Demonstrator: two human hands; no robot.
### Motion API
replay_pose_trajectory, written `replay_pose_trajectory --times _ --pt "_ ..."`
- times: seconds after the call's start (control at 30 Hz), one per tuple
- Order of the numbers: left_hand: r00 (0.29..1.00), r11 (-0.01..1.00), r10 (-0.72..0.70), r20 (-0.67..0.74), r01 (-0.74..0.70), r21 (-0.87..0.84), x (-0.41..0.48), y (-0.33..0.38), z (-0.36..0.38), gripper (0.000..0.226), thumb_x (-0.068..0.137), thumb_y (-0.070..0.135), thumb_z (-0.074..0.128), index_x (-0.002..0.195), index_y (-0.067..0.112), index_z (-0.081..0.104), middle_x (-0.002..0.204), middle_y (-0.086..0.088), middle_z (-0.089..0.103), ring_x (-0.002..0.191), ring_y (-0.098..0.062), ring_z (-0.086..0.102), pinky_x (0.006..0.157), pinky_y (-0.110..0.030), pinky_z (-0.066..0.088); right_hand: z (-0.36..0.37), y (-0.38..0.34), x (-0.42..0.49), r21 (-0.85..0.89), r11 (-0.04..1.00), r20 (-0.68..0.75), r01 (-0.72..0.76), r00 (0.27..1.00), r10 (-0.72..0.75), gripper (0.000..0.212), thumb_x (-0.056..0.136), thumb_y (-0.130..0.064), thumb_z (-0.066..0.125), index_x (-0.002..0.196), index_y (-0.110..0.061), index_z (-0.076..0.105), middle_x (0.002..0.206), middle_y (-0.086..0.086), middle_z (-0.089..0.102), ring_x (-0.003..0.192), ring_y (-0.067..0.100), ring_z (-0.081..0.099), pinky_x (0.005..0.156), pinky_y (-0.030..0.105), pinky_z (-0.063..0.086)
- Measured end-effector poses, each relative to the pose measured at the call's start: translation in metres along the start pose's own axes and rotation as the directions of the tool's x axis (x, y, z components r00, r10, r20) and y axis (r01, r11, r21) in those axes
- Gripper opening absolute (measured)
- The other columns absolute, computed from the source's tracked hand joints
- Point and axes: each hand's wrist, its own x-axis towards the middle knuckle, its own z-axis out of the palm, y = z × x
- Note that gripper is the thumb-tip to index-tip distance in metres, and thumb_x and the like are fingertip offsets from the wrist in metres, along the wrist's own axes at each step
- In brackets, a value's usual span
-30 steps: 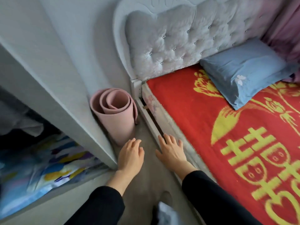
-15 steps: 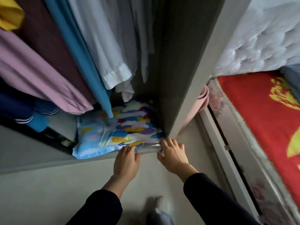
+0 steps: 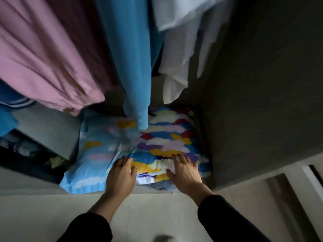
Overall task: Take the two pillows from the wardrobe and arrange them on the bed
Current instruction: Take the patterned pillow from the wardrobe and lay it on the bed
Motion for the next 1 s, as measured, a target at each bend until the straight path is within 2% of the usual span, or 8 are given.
replay_pose_trajectory --times 0.17,0.33,0.5,0.67,0.77,0.83,0.9,1.0 --pt "0.997 0.999 0.040 -0.070 -0.039 0.020 0.088 -0.093 0.101 0.041 0.082 0.026 0.047 0.114 0.003 0.060 0.121 -0.023 0.061 0.113 -0.039 0.055 0.094 -0.044 0.047 0.098 0.028 0.109 -0.008 1.000 -0.114 0.021 0.993 -0.021 0.056 0.087 -0.048 0.050 0.133 -0.019 0.037 0.136 0.006 0.043 0.124 0.028 0.038 0.099 0.045 0.034" --pt "0.995 0.997 -0.007 -0.101 0.000 -0.077 0.155 -0.155 0.153 0.048 0.086 0.027 0.056 0.131 0.010 0.047 0.144 -0.018 0.042 0.136 -0.030 0.033 0.114 -0.040 0.028 0.153 0.039 0.190 0.010 0.996 -0.222 0.085 0.972 -0.081 0.076 0.077 -0.066 0.053 0.136 -0.022 0.035 0.147 0.002 0.033 0.137 0.021 0.025 0.108 0.047 0.025" --pt "0.999 0.998 0.021 -0.031 -0.022 -0.055 0.183 -0.189 0.163 0.058 0.086 0.041 0.055 0.138 0.021 0.038 0.153 -0.009 0.028 0.143 -0.024 0.020 0.117 -0.037 0.018 0.172 0.043 0.223 0.007 0.993 -0.188 0.114 0.976 -0.111 0.097 0.071 -0.076 0.050 0.146 -0.021 0.021 0.158 0.001 0.015 0.145 0.020 0.007 0.115 0.049 0.013" --pt "1.000 1.000 0.010 -0.011 -0.010 -0.028 0.205 -0.194 0.169 0.061 0.085 0.046 0.056 0.139 0.023 0.037 0.154 -0.005 0.028 0.144 -0.022 0.018 0.118 -0.037 0.015 0.173 0.045 0.234 -0.028 0.994 -0.133 0.105 0.985 -0.108 0.103 0.069 -0.084 0.040 0.148 -0.026 0.009 0.160 0.000 0.009 0.146 0.021 0.005 0.115 0.048 0.014" --pt "0.999 1.000 -0.016 -0.050 0.016 0.007 0.212 -0.198 0.178 0.061 0.085 0.048 0.054 0.138 0.023 0.038 0.153 -0.004 0.032 0.143 -0.021 0.022 0.117 -0.037 0.016 0.174 0.041 0.244 -0.027 0.994 -0.152 0.102 0.983 -0.105 0.096 0.073 -0.077 0.047 0.148 -0.026 0.015 0.158 0.000 0.016 0.145 0.019 0.011 0.113 0.045 0.014" --pt "0.992 1.000 -0.009 -0.124 0.011 0.015 0.212 -0.200 0.186 0.056 0.083 0.045 0.058 0.133 0.023 0.047 0.148 -0.004 0.040 0.139 -0.022 0.030 0.115 -0.036 0.019 0.176 0.035 0.251 -0.015 0.993 -0.217 0.115 0.969 -0.115 0.083 0.077 -0.063 0.058 0.143 -0.020 0.030 0.152 0.004 0.032 0.140 0.020 0.024 0.112 0.040 0.017" --pt "0.982 1.000 -0.006 -0.187 0.008 0.005 0.213 -0.203 0.191 0.049 0.081 0.041 0.063 0.126 0.022 0.056 0.142 -0.005 0.049 0.134 -0.023 0.039 0.113 -0.035 0.023 0.177 0.030 0.257 -0.016 0.991 -0.287 0.136 0.948 -0.135 0.068 0.078 -0.051 0.064 0.132 -0.015 0.045 0.136 0.007 0.050 0.129 0.025 0.040 0.107 0.037 0.026" --pt "0.976 0.999 0.027 -0.218 -0.017 0.045 0.222 -0.204 0.191 0.037 0.077 0.037 0.067 0.112 0.023 0.067 0.127 -0.004 0.063 0.122 -0.024 0.051 0.108 -0.033 0.032 0.176 0.029 0.260 -0.013 0.981 -0.312 0.193 0.931 -0.188 0.046 0.079 -0.041 0.067 0.114 -0.011 0.058 0.113 0.010 0.061 0.111 0.030 0.049 0.096 0.037 0.036"
